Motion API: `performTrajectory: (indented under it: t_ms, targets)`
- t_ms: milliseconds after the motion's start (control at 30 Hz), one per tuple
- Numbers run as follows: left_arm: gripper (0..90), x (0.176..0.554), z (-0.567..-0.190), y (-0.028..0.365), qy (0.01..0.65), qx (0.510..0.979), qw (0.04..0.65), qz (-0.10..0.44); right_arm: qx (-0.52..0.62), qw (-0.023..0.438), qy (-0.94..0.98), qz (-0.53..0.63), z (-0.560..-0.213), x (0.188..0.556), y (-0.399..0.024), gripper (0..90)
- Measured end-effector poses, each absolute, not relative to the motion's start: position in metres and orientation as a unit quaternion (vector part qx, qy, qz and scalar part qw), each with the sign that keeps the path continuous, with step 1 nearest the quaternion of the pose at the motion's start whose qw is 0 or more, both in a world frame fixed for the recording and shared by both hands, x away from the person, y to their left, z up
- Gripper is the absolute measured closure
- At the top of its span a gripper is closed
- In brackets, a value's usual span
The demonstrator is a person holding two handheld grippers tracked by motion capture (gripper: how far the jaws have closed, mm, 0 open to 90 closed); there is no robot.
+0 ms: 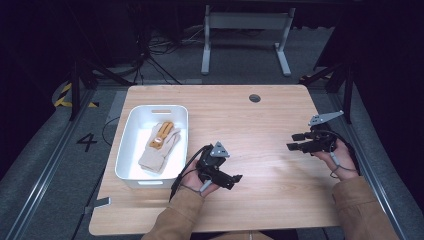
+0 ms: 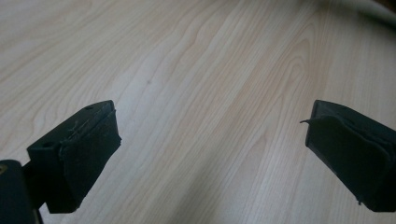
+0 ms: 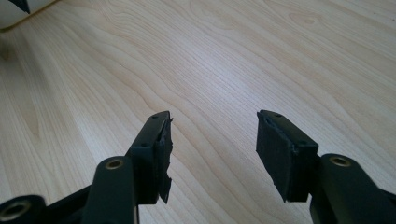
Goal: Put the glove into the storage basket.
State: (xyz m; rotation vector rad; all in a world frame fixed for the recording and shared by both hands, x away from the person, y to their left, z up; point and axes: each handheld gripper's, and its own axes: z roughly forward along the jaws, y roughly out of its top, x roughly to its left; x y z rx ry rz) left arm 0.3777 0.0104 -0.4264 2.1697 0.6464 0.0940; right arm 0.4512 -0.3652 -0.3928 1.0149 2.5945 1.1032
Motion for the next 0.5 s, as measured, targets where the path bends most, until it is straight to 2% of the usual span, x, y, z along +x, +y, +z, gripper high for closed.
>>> performTrajectory:
  t_ms: [500]
  targets:
    - [3.3,0.379,-0.455,-0.001,0.257,0.895,0.365,0.014,0.335,0.067,0.869,0.359,-0.399,0.453,-0.361,45.6]
